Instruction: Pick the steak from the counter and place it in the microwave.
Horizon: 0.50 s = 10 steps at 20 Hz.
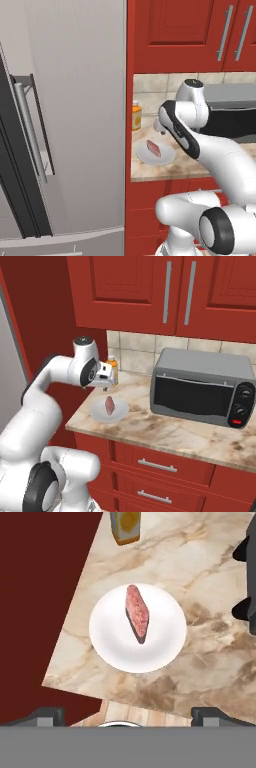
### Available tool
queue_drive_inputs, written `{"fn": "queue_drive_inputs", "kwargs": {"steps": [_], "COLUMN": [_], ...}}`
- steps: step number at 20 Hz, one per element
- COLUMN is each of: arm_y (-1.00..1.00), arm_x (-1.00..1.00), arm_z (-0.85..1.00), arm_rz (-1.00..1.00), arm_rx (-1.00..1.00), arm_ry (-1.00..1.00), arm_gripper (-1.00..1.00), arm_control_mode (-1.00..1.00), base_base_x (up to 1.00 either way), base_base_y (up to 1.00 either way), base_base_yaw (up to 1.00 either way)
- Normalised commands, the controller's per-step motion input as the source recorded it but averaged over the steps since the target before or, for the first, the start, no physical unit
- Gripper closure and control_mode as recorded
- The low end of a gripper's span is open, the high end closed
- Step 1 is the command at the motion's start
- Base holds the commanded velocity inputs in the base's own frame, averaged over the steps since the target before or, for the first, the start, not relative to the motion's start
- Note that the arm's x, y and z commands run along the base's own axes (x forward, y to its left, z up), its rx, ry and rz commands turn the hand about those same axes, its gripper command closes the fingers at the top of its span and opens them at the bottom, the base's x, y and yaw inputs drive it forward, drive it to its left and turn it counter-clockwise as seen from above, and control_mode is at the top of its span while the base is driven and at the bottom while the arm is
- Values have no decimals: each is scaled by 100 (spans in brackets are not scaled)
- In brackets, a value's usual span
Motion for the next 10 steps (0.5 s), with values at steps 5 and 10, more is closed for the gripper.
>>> {"fn": "queue_drive_inputs", "kwargs": {"steps": [5,10], "arm_y": [-1,-1], "arm_x": [91,50], "arm_z": [-100,-58], "arm_rz": [8,12], "arm_rx": [0,0], "arm_ry": [11,3], "arm_gripper": [-100,-100], "arm_control_mode": [-100,-100], "base_base_x": [0,0], "base_base_y": [0,0], "base_base_yaw": [0,0]}}
